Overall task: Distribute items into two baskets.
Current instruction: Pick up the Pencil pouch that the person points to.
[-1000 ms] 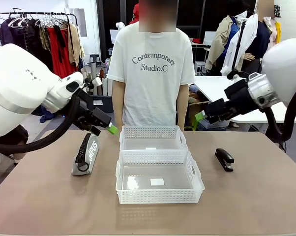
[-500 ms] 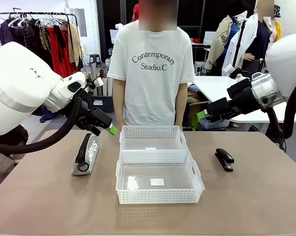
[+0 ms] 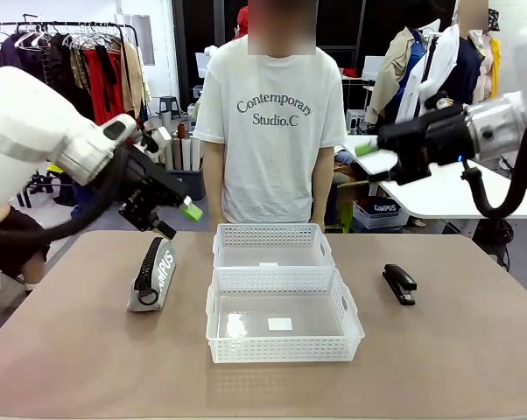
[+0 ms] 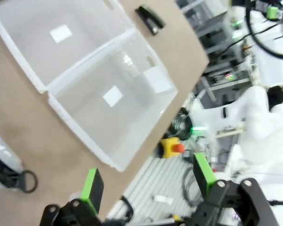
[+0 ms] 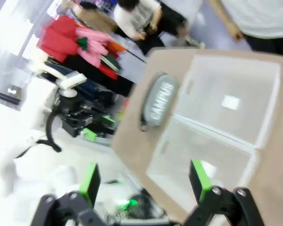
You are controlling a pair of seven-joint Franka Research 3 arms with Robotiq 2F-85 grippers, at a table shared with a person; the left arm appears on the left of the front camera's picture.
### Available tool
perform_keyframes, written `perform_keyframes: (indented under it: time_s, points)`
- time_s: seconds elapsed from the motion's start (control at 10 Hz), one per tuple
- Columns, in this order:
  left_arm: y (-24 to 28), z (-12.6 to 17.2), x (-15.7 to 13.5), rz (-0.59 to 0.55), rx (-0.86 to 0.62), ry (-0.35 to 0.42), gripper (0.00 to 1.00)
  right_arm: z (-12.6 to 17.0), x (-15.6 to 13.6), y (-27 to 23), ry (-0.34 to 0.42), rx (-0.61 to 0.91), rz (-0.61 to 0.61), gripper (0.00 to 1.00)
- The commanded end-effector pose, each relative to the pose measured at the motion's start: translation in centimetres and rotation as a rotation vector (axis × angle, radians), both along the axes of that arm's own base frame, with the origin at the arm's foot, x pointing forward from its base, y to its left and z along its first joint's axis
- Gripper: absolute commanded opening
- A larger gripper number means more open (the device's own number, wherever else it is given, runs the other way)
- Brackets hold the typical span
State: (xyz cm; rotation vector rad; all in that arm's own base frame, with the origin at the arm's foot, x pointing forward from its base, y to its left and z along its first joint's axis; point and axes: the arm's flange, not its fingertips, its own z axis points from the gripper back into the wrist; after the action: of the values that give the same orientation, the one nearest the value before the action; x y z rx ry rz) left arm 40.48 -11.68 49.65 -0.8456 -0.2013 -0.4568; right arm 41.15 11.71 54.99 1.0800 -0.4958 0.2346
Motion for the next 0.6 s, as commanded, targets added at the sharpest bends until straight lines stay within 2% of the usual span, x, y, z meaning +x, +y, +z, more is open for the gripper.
perform_keyframes:
  time_s: [0.0, 0.1, 0.4, 0.5]
  points:
    - [1.2, 2.1, 2.3, 0.097, -0.096, 0.078, 1.0, 1.4, 2.0, -1.1, 0.119, 0.144, -0.062, 1.0]
    - [2.2, 3.3, 3.1, 0.152, -0.153, 0.084, 1.0, 2.3, 2.3, -1.8, 0.146, 0.173, -0.072, 1.0]
    - [6.4, 5.7, 5.2, 0.194, -0.354, 0.155, 1.0, 4.8, 3.0, -6.3, 0.234, 0.313, -0.071, 1.0]
    - [7.8, 6.2, 5.1, 0.193, -0.423, 0.166, 1.0, 5.4, 3.1, -8.0, 0.256, 0.334, -0.069, 1.0]
